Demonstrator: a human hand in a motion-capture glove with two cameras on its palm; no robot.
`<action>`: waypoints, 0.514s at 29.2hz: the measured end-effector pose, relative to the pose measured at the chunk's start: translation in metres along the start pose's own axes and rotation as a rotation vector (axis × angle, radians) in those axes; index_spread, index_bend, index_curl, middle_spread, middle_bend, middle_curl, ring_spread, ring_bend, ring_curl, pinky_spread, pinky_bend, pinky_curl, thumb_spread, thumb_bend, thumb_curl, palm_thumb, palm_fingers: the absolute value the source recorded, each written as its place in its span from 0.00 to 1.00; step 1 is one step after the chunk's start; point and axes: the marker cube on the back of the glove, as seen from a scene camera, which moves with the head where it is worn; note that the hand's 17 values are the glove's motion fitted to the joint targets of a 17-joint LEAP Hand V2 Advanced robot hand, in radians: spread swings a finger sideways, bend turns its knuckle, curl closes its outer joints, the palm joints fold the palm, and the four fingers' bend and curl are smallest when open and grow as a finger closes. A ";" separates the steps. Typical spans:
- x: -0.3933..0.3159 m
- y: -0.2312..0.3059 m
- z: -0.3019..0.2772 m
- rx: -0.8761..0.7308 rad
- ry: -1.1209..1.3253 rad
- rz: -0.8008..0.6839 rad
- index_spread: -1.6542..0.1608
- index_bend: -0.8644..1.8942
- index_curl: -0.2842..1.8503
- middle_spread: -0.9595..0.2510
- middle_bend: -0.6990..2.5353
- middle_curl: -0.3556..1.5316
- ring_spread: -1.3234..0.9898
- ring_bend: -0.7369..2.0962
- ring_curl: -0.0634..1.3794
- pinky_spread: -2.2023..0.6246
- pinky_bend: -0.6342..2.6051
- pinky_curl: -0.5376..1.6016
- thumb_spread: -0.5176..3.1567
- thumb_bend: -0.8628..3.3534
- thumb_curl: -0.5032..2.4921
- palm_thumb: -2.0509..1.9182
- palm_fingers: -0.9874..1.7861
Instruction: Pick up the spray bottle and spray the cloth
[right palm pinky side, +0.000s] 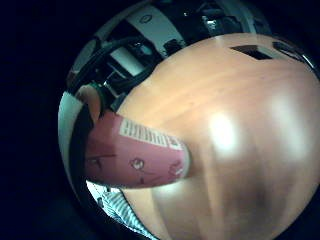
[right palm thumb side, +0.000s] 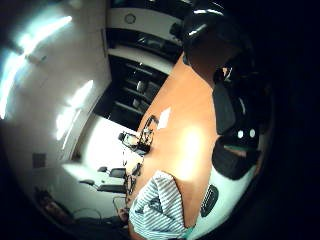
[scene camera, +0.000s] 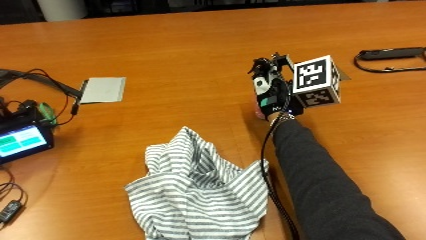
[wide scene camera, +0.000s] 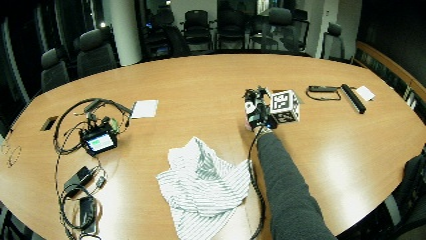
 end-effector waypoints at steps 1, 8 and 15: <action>-0.002 0.000 -0.001 0.017 -0.007 -0.027 0.74 0.38 0.30 0.60 0.35 0.43 0.50 0.39 0.28 0.80 0.25 0.39 0.47 0.24 0.30 0.75 0.77; 0.014 0.006 -0.022 0.158 -0.064 -0.064 0.75 0.36 0.30 0.59 0.36 0.44 0.48 0.42 0.32 0.72 0.31 0.41 0.50 0.24 0.30 0.74 0.83; 0.054 0.017 -0.011 0.078 -0.063 0.020 0.74 0.37 0.31 0.58 0.37 0.45 0.47 0.44 0.34 0.69 0.33 0.43 0.52 0.23 0.30 0.73 0.83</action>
